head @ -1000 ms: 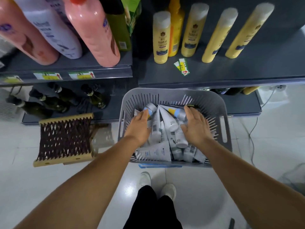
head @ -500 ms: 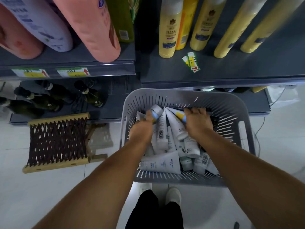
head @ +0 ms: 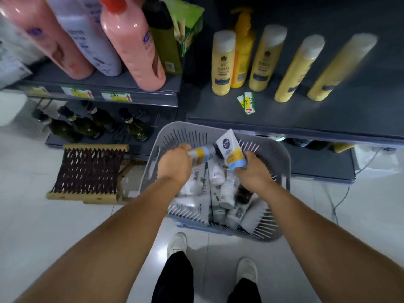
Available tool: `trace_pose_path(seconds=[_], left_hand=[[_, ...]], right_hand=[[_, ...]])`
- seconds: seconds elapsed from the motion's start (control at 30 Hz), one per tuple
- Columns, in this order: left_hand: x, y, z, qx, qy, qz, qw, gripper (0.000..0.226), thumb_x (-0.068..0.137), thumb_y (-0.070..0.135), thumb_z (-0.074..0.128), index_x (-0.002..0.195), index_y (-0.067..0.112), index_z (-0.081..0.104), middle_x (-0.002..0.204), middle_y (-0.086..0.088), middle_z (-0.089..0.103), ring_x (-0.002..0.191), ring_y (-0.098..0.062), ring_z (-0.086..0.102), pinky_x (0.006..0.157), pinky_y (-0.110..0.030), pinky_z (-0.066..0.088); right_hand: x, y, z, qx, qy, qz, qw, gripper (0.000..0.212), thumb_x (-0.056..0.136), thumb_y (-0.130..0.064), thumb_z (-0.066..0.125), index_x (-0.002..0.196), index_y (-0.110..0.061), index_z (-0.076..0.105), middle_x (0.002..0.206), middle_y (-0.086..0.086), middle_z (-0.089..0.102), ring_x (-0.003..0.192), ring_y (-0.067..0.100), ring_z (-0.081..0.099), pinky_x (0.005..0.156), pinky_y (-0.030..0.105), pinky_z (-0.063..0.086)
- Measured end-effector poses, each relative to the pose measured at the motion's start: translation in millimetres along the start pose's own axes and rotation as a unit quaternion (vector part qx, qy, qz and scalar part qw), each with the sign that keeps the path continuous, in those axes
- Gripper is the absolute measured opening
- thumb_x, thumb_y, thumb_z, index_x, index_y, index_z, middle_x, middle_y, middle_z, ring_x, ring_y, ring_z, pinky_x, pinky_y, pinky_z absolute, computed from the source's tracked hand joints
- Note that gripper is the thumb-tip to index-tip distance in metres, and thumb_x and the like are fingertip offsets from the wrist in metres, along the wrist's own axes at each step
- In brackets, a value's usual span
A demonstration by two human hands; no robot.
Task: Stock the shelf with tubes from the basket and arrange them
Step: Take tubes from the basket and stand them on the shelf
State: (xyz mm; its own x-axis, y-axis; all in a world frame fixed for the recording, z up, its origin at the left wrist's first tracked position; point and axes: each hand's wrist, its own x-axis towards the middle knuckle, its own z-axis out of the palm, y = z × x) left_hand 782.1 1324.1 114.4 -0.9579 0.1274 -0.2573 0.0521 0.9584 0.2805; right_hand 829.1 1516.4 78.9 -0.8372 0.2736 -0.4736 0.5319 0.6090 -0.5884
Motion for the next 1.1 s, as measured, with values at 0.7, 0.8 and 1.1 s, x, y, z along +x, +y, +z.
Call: trace_pose_path(seconds=[0.7,0.8,1.1], left_hand=[[-93,221,-230,-0.160,0.156,0.268,0.937,0.032,0.094,0.012,0.051,0.125,0.017,0.059,0.121,-0.006,0.064,0.112,-0.025,0.057,0.086,-0.025,0.040],[-102,256,-257,-0.166,0.177,0.312,0.919,0.029,0.095,0.010,0.047,0.121,0.017,0.058,0.112,-0.005,0.064,0.101,-0.023,0.058,0.077,-0.025,0.040],[-97,349,-298,-0.214,0.214,0.377,0.875,0.018,0.092,0.010,0.049,0.105,0.015,0.061,0.097,0.001,0.062,0.089,-0.015,0.056,0.071,-0.027,0.043]], right_hand=[[-153,-63,-279,0.371,0.118,-0.176,0.904,0.019,0.085,-0.014,0.064,0.099,-0.024,0.057,0.099,0.000,0.066,0.090,0.019,0.061,0.085,0.037,0.052],[-168,-67,-315,0.365,0.160,-0.200,0.895,0.016,0.087,-0.014,0.064,0.097,-0.025,0.057,0.099,0.001,0.067,0.089,0.017,0.062,0.082,0.036,0.053],[-182,-46,-406,0.362,0.284,-0.193,0.867,0.026,0.087,-0.011,0.066,0.109,-0.020,0.055,0.103,0.000,0.067,0.097,0.018,0.063,0.086,0.036,0.054]])
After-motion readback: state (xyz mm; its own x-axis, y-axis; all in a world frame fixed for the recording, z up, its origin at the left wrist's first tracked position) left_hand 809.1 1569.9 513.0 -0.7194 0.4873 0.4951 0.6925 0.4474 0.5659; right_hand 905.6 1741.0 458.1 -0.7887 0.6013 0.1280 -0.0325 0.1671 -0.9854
